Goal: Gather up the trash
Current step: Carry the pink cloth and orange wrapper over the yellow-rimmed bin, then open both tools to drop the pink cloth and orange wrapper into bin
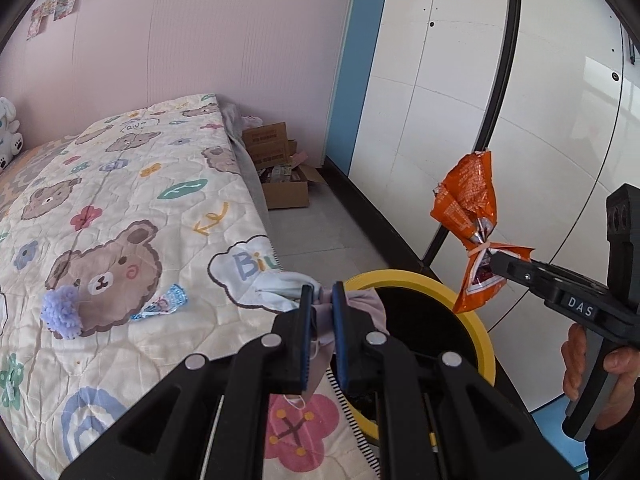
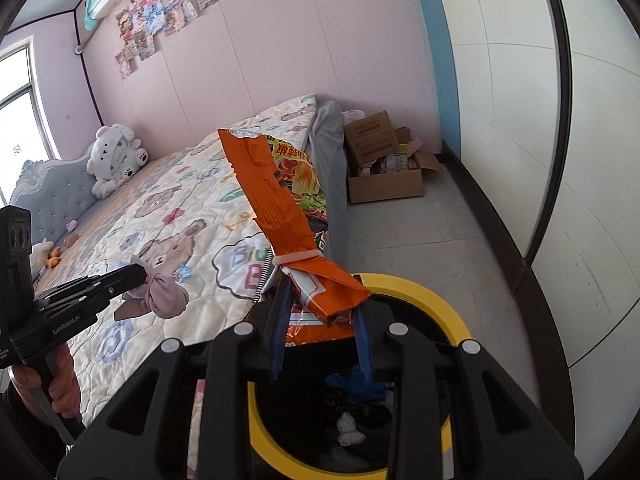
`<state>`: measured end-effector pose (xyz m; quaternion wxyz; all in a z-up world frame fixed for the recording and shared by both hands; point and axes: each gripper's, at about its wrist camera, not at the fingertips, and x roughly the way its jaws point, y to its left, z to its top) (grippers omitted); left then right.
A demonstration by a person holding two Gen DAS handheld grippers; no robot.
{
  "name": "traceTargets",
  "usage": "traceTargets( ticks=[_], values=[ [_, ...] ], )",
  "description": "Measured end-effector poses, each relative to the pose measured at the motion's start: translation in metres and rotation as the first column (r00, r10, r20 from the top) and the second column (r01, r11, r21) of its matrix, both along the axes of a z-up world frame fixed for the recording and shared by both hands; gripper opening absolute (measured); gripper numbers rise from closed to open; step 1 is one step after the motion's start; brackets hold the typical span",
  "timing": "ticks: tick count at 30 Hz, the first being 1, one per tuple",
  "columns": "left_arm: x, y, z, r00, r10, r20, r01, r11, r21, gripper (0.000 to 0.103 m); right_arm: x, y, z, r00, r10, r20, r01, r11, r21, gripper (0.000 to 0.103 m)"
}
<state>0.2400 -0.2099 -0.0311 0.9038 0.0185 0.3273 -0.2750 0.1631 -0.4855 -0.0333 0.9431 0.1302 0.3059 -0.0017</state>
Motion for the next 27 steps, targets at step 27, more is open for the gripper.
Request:
traceTargets(
  ticks=[27],
  values=[
    [0.013,-0.068,-0.043,0.996,-0.054,-0.074,0.058,0.997,0.049,0.010,0.021,-0.026,-0.047,0.987,-0.081,-0.136,0.084,0.996,0.015,0.029]
  ],
)
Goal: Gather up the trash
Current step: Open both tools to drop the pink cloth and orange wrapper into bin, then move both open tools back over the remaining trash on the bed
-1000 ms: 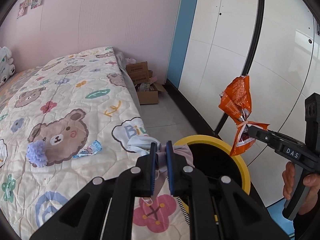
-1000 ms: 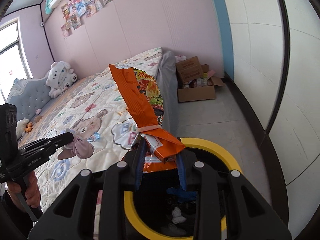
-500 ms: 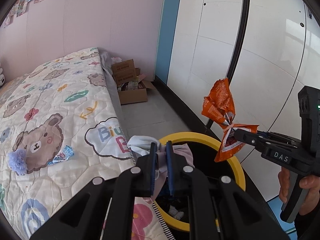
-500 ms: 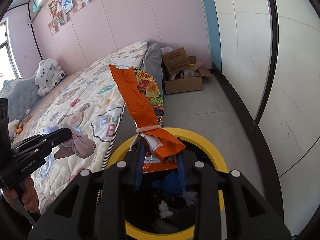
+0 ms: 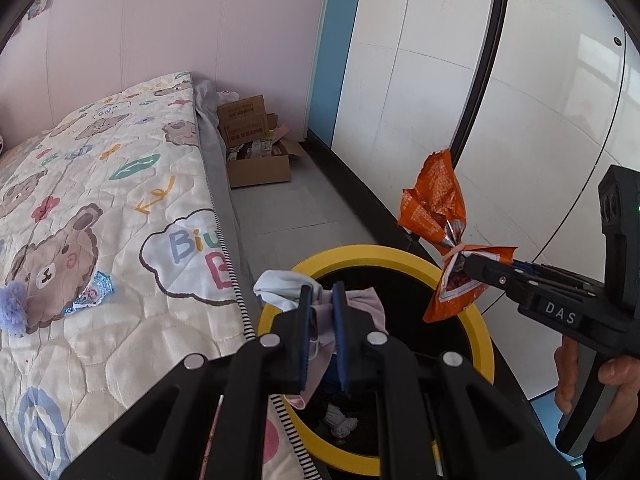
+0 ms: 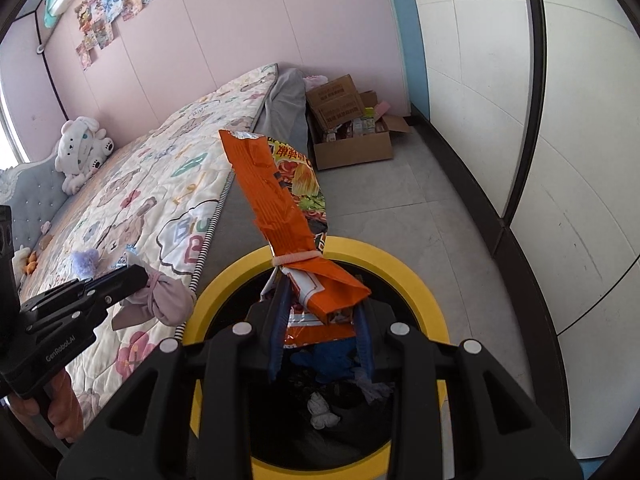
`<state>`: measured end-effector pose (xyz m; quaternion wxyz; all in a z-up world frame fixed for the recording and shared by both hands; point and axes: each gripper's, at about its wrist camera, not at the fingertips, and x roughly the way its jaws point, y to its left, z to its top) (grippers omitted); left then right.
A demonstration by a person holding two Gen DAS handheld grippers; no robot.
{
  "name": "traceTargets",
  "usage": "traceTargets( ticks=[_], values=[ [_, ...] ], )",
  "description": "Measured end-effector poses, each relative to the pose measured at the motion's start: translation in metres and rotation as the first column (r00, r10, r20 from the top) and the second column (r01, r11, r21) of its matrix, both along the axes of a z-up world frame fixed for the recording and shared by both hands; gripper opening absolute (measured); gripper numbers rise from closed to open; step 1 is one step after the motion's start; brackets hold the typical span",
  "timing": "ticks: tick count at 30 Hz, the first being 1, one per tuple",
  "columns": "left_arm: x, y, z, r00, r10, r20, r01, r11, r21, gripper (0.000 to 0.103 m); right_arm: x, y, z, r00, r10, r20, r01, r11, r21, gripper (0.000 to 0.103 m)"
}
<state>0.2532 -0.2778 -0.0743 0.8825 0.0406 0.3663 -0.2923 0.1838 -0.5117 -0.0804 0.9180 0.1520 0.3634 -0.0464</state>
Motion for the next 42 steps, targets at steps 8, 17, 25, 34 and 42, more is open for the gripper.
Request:
traceTargets(
  ticks=[8,17,25,34,42],
  values=[
    [0.003,-0.006,-0.008,0.999,-0.012,-0.030,0.012,1.000,-0.005,0.016,-0.004,-0.007,-0.003,1.000,-0.028,0.002,0.028,1.000,0.012,0.034],
    [0.006,0.002,-0.004,0.999,0.037,-0.034,-0.038,0.999,-0.019,0.067,-0.013,-0.019,0.003,0.996,-0.083,0.019,0.083,0.996,0.040,0.051],
    [0.013,0.035,0.009,0.992,0.129,-0.005,-0.129,0.991,-0.036,0.089,-0.018,-0.009,0.016,0.997,-0.061,0.055,0.058,0.997,0.052,0.070],
    [0.026,0.094,0.014,0.965,0.259,0.028,-0.259,0.966,-0.009,0.093,0.000,0.034,0.032,0.995,0.036,0.092,-0.042,0.997,0.067,0.078],
    [0.037,0.149,0.017,0.932,0.360,0.052,-0.361,0.933,0.012,0.093,0.031,0.087,0.042,0.985,0.135,0.109,-0.142,0.988,0.060,0.078]
  ],
)
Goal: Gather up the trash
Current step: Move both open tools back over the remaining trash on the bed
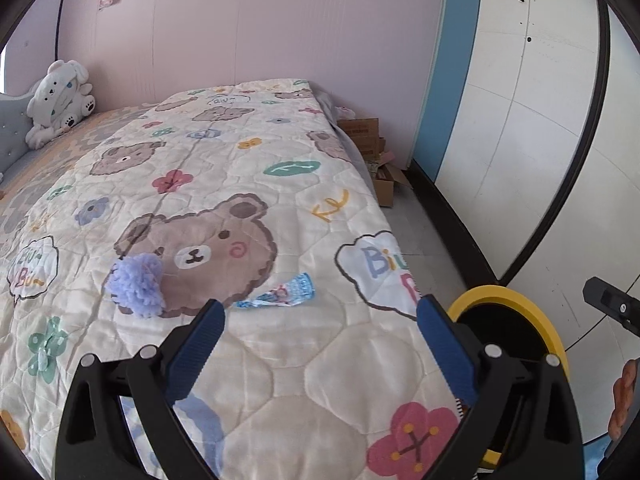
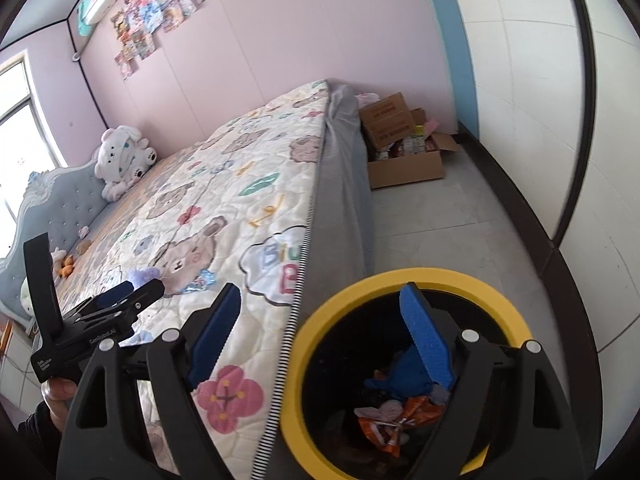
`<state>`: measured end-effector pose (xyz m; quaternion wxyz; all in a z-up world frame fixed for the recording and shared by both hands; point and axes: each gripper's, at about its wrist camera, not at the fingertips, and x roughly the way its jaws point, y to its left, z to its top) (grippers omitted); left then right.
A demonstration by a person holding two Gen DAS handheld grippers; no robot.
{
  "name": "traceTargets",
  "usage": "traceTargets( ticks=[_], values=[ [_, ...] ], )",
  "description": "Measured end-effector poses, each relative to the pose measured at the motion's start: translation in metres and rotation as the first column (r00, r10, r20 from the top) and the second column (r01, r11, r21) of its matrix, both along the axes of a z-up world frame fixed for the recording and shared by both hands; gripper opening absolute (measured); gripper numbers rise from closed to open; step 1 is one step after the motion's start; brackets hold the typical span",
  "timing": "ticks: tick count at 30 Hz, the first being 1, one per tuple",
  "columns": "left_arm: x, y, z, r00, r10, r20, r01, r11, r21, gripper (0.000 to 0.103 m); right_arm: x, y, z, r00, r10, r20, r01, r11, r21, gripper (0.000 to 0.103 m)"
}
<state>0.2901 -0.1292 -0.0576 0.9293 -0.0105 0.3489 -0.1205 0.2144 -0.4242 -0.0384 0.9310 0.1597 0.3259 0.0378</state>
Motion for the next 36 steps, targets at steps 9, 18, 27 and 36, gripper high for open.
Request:
traceTargets(
  ticks=[9,18,27,36],
  values=[
    [0.019,0.060,-0.004,0.994,0.109,0.003,-0.109,0.994,0.023,0.093,0.041,0.058,-0.002,0.995,0.102,-0.009,-0.102,0.995,-0.002,0.080],
    [0.037,0.110,-0.014,0.981,0.194,-0.010,-0.194,0.980,0.035,0.093,0.082,0.112,-0.020,0.980,0.192,-0.045,-0.192,0.981,-0.006,0.080],
    [0.062,0.135,-0.033,0.969,0.243,-0.043,-0.241,0.969,0.045,0.093,0.125,0.157,-0.051,0.964,0.247,-0.097,-0.251,0.967,-0.032,0.080],
    [0.088,0.146,-0.056,0.960,0.268,-0.085,-0.265,0.963,0.043,0.093,0.172,0.184,-0.088,0.948,0.271,-0.165,-0.285,0.956,-0.067,0.080]
  ],
)
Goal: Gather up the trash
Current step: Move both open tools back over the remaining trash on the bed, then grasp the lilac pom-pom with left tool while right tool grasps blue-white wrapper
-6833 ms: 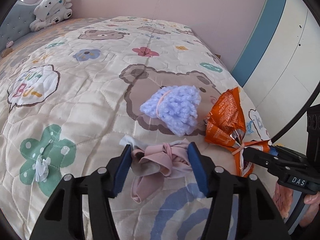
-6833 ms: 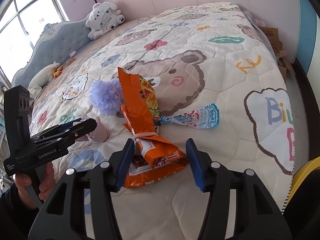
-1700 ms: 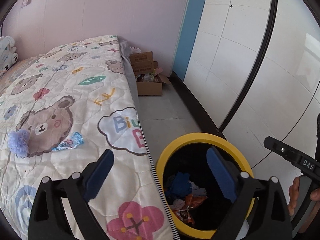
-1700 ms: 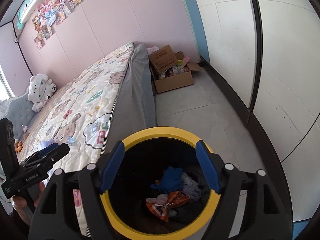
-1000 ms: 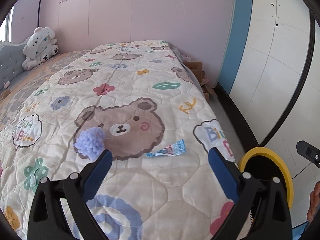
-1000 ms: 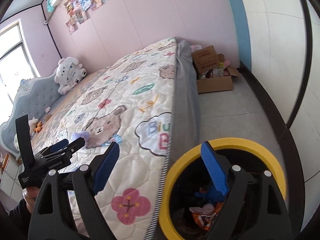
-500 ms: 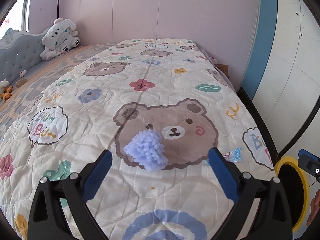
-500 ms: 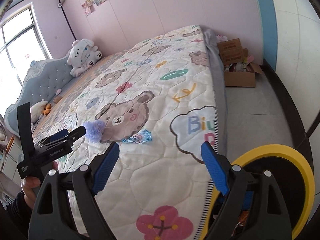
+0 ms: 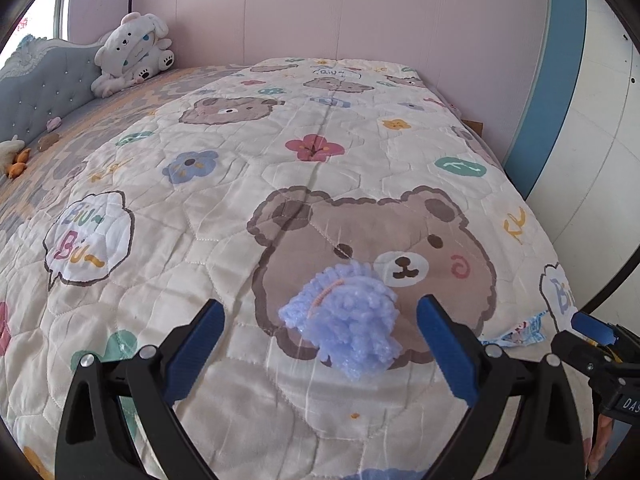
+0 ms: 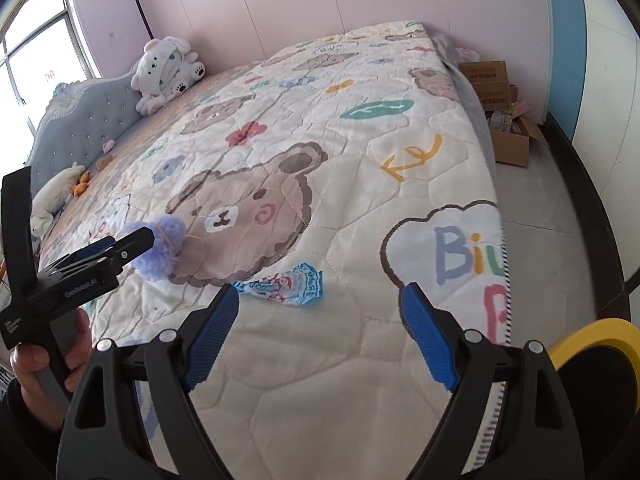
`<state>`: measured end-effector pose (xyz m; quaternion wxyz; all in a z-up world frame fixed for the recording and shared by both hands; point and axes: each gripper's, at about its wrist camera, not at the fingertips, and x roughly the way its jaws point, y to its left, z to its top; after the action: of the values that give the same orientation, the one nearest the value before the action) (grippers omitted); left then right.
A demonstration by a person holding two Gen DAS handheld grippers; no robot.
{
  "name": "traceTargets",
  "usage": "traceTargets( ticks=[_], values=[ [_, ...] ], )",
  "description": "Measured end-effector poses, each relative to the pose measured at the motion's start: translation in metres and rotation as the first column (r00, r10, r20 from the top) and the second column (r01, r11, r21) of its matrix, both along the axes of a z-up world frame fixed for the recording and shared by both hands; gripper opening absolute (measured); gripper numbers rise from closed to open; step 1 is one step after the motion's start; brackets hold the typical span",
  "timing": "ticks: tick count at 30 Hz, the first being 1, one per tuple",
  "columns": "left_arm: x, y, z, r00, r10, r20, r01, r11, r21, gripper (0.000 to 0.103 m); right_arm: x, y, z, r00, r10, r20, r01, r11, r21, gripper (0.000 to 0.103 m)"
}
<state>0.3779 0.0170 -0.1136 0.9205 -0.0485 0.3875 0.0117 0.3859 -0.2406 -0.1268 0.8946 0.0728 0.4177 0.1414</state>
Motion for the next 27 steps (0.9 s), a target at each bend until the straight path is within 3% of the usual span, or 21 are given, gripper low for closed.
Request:
traceTargets(
  ticks=[7,10,16,22,23,26,27],
  values=[
    [0.013,0.004,-0.020,1.000,-0.004,-0.028,0.003,1.000,-0.030,0.093,0.022,0.018,-0.020,1.000,0.029,-0.012,-0.030,0.998,-0.049,0.077],
    [0.016,0.005,-0.027,0.999,-0.013,-0.043,0.010,0.999,-0.051,0.082,0.027,0.023,-0.025,0.999,0.040,-0.013,-0.041,0.997,-0.058,0.071],
    [0.019,0.006,-0.034,0.998,-0.030,-0.058,0.025,0.996,-0.087,0.053,0.027,0.029,-0.026,0.998,0.062,0.001,-0.062,0.996,-0.057,0.052],
    [0.014,0.002,-0.031,0.997,-0.066,-0.029,0.063,0.993,-0.101,0.040,0.024,0.032,-0.027,0.997,0.071,0.003,-0.070,0.995,-0.076,0.028],
    [0.014,0.002,-0.030,0.997,-0.074,-0.024,0.071,0.992,-0.107,0.038,0.024,0.032,-0.028,0.997,0.071,-0.001,-0.071,0.994,-0.078,0.015],
    [0.012,0.000,-0.028,0.996,-0.088,-0.016,0.085,0.990,-0.116,0.035,0.023,0.030,-0.027,0.998,0.070,-0.003,-0.070,0.995,-0.072,0.011],
    [0.011,0.000,-0.028,0.996,-0.092,-0.014,0.089,0.989,-0.119,0.027,0.023,0.029,-0.027,0.998,0.070,-0.002,-0.070,0.995,-0.070,0.008]
  ],
)
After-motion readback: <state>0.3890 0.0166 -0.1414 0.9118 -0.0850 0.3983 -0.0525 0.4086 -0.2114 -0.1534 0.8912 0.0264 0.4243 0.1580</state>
